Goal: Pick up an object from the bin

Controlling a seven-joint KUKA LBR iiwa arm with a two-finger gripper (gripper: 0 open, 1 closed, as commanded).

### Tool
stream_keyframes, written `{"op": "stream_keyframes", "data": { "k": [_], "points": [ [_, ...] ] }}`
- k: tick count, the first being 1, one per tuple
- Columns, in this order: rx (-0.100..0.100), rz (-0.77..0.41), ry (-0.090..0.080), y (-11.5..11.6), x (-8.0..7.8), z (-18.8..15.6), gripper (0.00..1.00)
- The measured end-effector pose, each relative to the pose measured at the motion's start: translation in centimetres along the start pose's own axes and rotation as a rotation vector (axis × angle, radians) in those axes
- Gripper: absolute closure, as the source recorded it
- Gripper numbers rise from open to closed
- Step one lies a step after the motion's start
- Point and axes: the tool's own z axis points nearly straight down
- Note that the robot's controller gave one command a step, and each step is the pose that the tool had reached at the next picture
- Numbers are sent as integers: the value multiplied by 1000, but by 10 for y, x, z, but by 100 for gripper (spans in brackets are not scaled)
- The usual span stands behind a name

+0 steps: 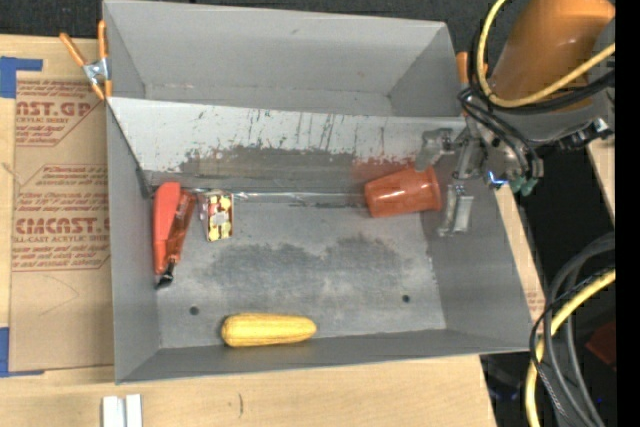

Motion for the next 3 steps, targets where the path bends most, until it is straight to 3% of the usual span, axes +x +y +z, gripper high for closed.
{"op": "stream_keyframes", "data": {
  "k": [1, 2, 3],
  "points": [
    [1, -2, -7, 1, -1, -5, 0],
    [0, 101, -9, -6, -4, 44, 0],
    [-2, 255, -5, -8, -8, 69, 0]
  ]
}}
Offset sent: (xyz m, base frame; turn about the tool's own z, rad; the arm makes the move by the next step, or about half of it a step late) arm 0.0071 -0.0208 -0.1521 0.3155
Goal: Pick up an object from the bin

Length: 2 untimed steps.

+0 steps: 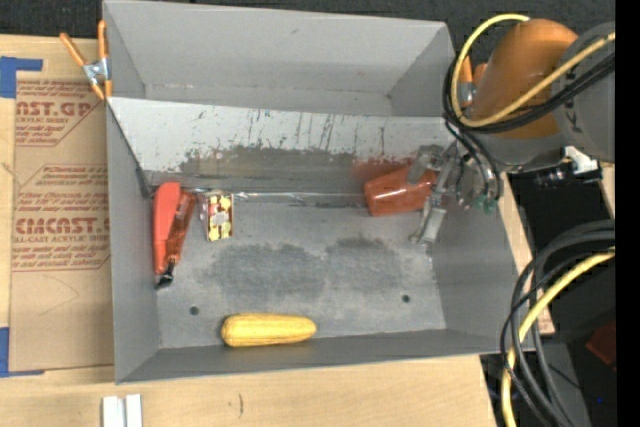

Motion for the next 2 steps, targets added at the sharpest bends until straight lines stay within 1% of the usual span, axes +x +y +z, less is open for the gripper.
{"op": "stream_keyframes", "data": {
  "k": [1, 2],
  "points": [
    [1, -152, -10, 0, -4, 24, 0],
    [-10, 135, -36, 14, -8, 56, 0]
  ]
}}
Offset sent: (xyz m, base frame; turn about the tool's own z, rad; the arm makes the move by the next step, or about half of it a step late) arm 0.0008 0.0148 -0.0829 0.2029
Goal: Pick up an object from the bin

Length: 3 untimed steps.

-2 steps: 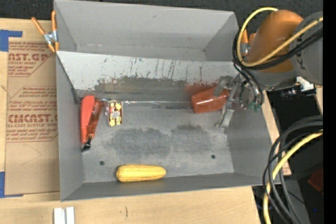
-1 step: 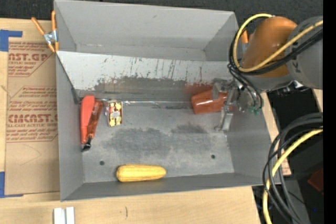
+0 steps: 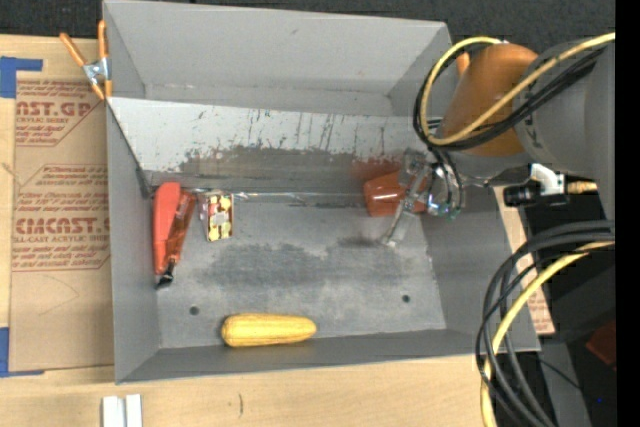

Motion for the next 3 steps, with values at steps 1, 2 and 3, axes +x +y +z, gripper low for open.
{"op": "stream_keyframes", "data": {
  "k": [1, 2, 3],
  "points": [
    [10, -179, -8, 4, 6, 12, 100],
    [10, -179, -7, 4, 6, 12, 100],
    [8, -180, -9, 7, 5, -15, 100]
  ]
}}
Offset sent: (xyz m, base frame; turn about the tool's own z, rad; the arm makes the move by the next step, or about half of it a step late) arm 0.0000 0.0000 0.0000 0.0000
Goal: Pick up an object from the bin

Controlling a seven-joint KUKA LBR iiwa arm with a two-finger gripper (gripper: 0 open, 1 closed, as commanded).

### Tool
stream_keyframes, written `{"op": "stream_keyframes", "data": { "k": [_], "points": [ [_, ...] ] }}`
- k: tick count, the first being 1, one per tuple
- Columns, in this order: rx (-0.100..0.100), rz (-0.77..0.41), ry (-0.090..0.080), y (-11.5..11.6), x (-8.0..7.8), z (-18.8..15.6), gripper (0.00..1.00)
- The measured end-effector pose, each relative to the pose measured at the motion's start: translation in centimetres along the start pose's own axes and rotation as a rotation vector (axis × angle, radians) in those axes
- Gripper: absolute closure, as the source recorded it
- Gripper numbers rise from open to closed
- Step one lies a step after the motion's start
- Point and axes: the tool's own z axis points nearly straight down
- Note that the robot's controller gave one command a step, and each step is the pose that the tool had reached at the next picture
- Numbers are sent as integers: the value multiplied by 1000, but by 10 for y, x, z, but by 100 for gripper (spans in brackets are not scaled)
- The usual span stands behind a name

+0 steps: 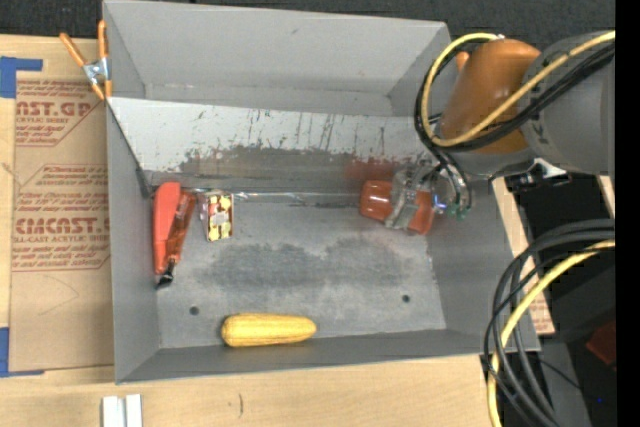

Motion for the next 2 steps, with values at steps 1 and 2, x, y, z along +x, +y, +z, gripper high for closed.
{"op": "stream_keyframes", "data": {
  "k": [1, 2],
  "points": [
    [2, 1, -3, -1, -3, -53, 100],
    [0, -1, -1, 0, -1, -28, 100]
  ]
}}
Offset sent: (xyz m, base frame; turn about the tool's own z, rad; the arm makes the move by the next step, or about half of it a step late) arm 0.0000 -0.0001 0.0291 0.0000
